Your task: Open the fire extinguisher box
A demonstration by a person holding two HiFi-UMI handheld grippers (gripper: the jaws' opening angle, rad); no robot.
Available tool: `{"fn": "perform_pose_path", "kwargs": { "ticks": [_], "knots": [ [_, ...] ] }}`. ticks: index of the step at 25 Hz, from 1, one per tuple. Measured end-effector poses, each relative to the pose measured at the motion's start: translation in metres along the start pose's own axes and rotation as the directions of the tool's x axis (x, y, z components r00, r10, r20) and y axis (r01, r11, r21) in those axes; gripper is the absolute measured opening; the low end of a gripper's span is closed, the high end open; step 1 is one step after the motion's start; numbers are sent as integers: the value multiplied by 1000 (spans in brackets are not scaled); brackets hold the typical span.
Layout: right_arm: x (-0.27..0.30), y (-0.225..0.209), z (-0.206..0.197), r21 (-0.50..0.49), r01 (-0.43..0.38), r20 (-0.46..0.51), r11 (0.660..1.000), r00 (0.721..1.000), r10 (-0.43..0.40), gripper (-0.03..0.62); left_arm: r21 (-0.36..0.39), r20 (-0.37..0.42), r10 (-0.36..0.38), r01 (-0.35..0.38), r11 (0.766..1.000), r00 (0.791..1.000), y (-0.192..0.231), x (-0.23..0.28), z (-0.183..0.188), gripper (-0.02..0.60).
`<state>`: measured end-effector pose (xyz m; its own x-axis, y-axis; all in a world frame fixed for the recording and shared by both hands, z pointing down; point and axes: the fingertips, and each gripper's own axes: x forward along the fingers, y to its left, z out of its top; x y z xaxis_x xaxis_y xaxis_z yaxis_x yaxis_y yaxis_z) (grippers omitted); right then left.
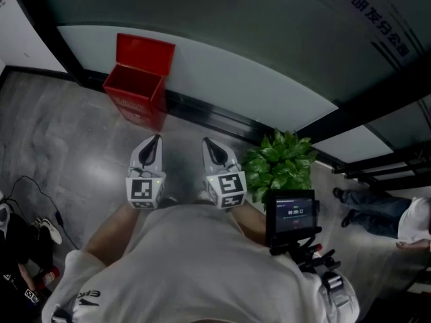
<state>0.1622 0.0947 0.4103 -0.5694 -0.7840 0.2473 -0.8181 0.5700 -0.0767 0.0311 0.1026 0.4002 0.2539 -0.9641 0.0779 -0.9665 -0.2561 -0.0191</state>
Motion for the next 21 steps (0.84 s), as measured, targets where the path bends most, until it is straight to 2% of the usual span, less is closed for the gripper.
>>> {"fn": "perform_pose_path", "kwargs": {
  "ticks": [4,21],
  "knots": [
    [2,-4,3,1,2,3,1000,1000,-2,12,24,15,2,-3,1000,1000,2,6,-1,2],
    [10,-10,-3,-15,-2,-17,1000,1000,1,12,17,-3,-7,7,1000,1000,2,14,-5,2]
  ]
}}
